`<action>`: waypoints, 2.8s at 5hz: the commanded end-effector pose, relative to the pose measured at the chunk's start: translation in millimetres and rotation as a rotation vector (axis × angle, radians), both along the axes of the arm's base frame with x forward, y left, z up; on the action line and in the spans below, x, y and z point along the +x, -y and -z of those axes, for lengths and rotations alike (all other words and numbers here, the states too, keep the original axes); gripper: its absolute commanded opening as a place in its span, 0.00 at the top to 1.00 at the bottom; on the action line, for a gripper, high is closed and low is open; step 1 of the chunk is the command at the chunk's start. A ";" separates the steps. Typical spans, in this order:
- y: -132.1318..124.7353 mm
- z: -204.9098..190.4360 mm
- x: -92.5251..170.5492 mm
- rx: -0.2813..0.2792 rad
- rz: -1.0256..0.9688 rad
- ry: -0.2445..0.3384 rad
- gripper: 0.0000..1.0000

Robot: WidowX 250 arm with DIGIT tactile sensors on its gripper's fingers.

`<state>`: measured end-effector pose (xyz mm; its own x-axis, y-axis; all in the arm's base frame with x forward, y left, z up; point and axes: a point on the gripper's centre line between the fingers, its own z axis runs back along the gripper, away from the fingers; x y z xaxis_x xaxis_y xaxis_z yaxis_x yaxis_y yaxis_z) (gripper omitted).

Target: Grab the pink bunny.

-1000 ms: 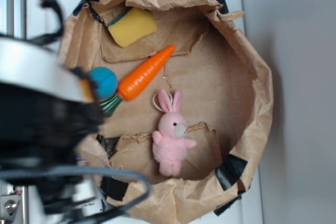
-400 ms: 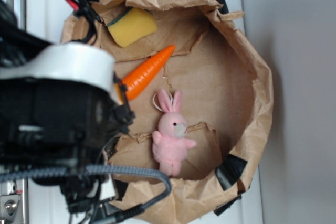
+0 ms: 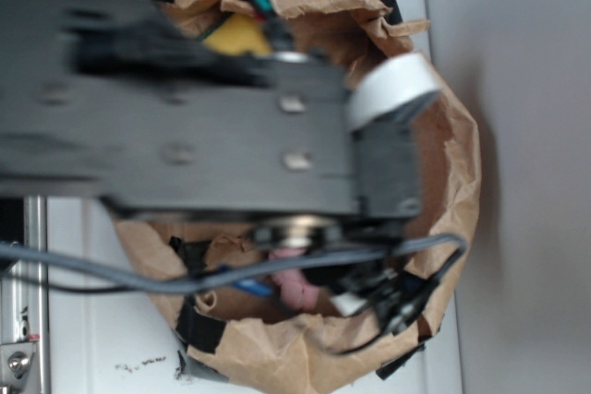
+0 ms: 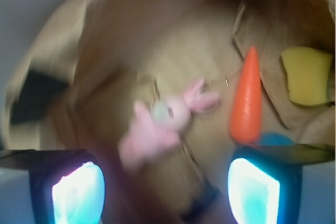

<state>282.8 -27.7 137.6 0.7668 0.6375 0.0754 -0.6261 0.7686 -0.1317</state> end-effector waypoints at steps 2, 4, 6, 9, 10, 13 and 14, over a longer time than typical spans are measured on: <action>-24.6 9.8 4.3 0.055 -0.122 0.090 0.00; -3.7 47.3 6.0 0.085 -0.007 0.151 0.00; -3.9 71.4 -94.4 0.092 0.044 0.135 0.00; -10.0 73.9 -134.2 0.099 0.057 0.146 0.00; -10.0 73.9 -134.2 0.099 0.057 0.146 0.00; 11.5 42.1 -21.5 0.052 -0.093 0.095 0.00; 7.0 44.8 -2.7 0.037 -0.121 0.092 0.00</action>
